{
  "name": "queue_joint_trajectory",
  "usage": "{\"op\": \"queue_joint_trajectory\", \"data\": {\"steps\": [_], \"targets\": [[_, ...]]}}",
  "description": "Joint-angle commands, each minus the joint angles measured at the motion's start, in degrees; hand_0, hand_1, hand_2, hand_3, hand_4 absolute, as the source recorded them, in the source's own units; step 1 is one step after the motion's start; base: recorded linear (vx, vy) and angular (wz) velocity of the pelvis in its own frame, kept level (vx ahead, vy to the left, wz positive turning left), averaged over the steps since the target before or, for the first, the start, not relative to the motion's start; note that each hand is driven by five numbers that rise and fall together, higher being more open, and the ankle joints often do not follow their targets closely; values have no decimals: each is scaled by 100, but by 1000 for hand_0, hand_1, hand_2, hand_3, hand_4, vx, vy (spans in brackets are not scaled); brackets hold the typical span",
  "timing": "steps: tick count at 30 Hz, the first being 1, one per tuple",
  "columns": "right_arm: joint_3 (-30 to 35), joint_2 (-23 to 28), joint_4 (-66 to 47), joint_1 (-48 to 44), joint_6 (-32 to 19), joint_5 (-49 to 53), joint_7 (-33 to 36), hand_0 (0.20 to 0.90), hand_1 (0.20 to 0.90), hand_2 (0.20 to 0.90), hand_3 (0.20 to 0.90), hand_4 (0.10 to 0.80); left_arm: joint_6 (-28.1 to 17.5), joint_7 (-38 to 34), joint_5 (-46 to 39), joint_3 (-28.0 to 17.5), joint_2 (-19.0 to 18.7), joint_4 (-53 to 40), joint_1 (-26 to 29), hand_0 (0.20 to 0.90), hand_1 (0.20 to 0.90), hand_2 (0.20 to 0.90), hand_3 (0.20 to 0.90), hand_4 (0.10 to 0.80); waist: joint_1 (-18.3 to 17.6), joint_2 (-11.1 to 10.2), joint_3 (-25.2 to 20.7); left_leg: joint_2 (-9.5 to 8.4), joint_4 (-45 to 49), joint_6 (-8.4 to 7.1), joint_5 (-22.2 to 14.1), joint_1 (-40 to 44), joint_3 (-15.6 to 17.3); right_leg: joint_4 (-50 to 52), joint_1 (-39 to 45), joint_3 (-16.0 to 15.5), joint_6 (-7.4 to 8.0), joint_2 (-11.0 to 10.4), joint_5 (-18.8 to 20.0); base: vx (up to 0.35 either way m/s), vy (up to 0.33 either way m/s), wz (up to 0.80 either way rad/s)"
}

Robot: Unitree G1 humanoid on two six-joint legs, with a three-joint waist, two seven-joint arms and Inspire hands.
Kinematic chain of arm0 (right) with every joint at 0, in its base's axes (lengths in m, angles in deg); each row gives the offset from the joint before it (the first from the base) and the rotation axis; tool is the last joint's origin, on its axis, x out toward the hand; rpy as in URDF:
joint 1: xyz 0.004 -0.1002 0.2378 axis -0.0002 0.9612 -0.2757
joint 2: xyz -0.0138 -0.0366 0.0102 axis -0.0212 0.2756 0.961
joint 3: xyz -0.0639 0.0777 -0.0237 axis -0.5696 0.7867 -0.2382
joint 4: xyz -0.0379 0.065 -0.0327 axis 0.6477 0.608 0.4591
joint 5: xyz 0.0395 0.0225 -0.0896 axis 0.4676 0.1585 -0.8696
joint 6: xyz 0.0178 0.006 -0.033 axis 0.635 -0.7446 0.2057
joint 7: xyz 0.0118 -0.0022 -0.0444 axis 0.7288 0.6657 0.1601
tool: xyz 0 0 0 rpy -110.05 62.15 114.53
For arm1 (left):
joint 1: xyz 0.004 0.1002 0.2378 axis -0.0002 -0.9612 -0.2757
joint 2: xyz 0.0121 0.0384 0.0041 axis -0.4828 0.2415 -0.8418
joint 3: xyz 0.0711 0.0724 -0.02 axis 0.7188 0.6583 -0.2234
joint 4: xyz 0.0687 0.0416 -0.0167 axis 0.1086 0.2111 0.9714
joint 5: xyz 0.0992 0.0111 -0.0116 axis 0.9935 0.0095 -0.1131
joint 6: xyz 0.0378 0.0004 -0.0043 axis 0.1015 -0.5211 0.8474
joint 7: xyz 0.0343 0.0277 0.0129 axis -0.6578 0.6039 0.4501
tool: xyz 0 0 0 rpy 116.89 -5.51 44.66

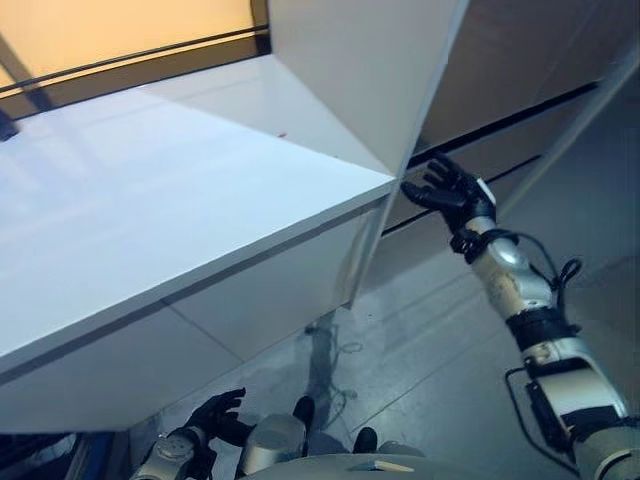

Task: Put drinks into fridge and close the fridge

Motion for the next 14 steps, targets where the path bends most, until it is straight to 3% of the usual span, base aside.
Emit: {"op": "queue_joint_trajectory", "data": {"steps": [1, 6, 9, 14], "targets": [[382, 128, -261, 515, -535, -238, -348, 900, 900, 900, 900, 800, -217, 9, -542, -20, 256, 52, 136, 900, 900, 900, 900, 800, -341, 2, -590, -50, -210, 199, -515, 247, 505, -259, -45, 447, 169, 60, 401, -84, -47, -25], [275, -284, 230, 1518, -337, -531, -808, 900, 900, 900, 900, 800, -205, -14, -792, -256, 419, 237, 31, 900, 900, 900, 900, 800, -578, 12, -729, 43, -464, 149, -416, 360, 721, -401, -15, 536, 179, 128, 439, -59, -28, -31], [224, -706, 1156, 2041, -73, -636, -1213, 900, 900, 900, 900, 800, -240, 55, -1052, -476, 507, 480, 3, 900, 900, 900, 900, 800, -696, 22, -791, 79, -551, 126, -384, 415, 865, -531, 29, 559, 180, 163, 476, -46, -15, -26], [450, -1072, 2989, 2357, 58, -657, -1269, 900, 900, 900, 900, 800, -365, 159, -1111, -733, 659, 893, 21, 900, 900, 900, 900, 800, -713, 48, -834, 104, -632, 98, -364, 469, 951, -705, 112, 498, 169, 215, 525, -16, -13, -7]]}}
